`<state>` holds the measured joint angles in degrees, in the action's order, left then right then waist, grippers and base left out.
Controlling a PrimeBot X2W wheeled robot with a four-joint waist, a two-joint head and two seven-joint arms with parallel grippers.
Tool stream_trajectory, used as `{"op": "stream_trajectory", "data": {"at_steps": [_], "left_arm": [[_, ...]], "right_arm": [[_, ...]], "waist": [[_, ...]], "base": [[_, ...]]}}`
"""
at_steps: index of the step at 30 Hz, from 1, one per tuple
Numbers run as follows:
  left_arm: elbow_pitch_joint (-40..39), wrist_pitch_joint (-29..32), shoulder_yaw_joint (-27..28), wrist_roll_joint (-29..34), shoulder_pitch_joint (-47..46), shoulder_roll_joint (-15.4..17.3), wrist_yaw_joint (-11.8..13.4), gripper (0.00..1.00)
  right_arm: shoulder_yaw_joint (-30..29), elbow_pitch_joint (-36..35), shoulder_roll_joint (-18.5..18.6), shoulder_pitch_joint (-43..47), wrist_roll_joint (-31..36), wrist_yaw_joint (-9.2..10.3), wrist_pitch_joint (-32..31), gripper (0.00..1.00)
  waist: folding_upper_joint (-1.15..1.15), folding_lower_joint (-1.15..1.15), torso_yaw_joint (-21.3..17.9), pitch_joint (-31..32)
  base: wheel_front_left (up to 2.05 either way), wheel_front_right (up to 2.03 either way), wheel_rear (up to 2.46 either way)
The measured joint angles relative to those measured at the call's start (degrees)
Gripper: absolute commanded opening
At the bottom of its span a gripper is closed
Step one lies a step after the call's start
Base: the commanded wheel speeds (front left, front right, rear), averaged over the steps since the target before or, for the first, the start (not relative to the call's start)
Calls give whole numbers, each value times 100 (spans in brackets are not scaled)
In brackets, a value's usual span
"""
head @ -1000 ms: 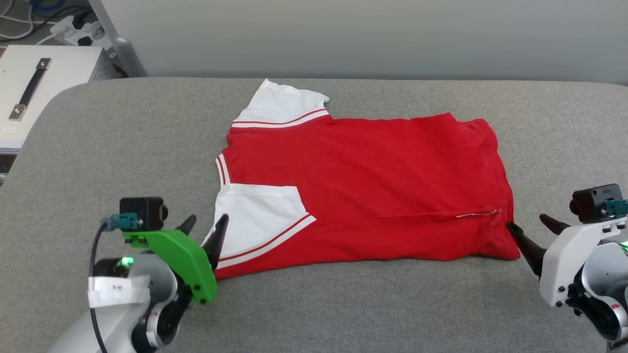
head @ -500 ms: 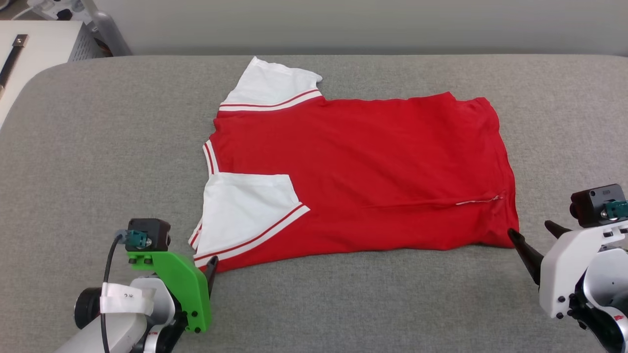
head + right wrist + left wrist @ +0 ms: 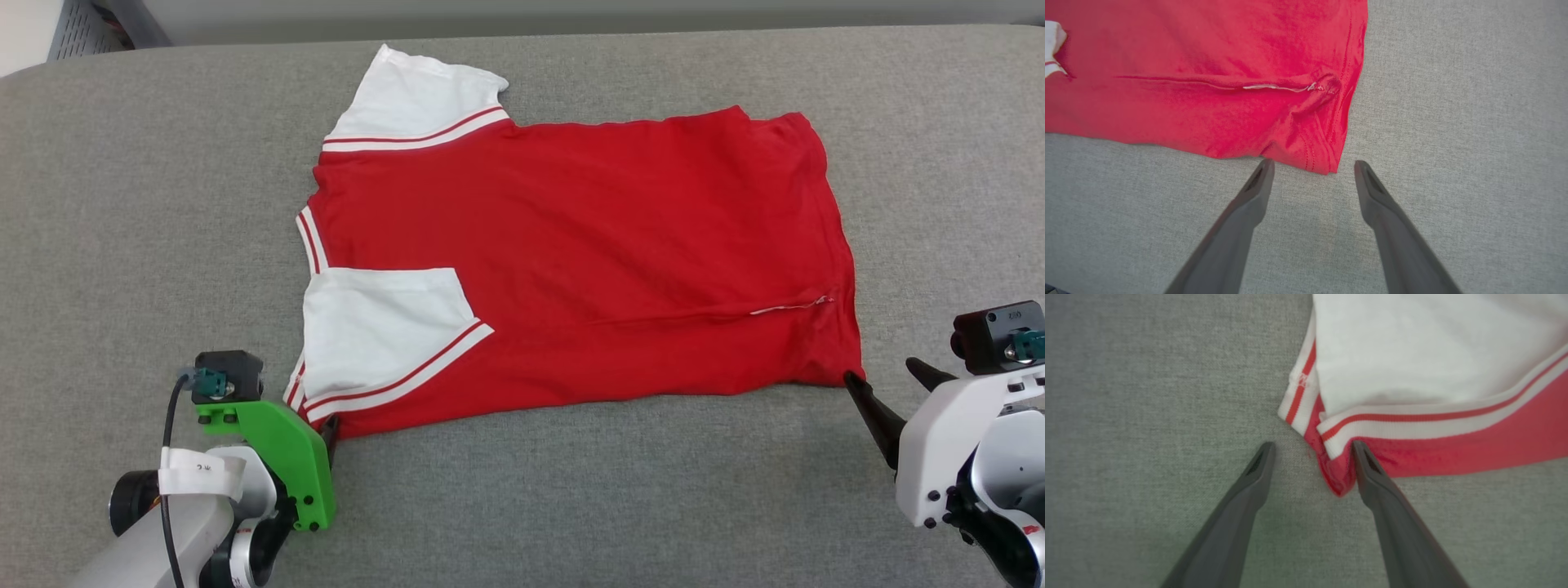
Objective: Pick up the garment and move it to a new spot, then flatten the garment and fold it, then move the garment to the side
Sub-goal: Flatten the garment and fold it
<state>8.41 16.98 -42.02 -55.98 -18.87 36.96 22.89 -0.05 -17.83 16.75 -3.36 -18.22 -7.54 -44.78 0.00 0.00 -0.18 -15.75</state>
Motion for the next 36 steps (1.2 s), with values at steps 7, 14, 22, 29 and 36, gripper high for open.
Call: {"op": "stream_trajectory", "data": {"at_steps": [7, 14, 22, 29, 36], "left_arm": [[176, 2, 22, -198, -21, -183, -307, 0], [23, -316, 77, -243, 66, -252, -357, 0], [-906, -433, 132, -91, 119, -54, -234, 0], [-1391, -380, 126, 33, 115, 82, -70, 0], [-1503, -381, 124, 73, 74, 89, -47, 0]], "right_arm": [[-41, 129, 44, 1, 42, 0, 16, 100], [-102, 350, 235, 1, 292, 0, -60, 100], [-99, 791, 27, -85, 399, 0, -58, 100], [-98, 1412, -178, -536, 711, -1, 3, 100], [-255, 2210, -260, -842, 1123, -1, 47, 100]], "waist": [[0, 0, 13, 87], [0, 0, 142, 379], [0, 0, 397, 532], [0, 0, 517, 359], [0, 0, 637, 79]], "base": [[0, 0, 0], [0, 0, 0], [0, 0, 0], [0, 0, 0], [0, 0, 0]]}}
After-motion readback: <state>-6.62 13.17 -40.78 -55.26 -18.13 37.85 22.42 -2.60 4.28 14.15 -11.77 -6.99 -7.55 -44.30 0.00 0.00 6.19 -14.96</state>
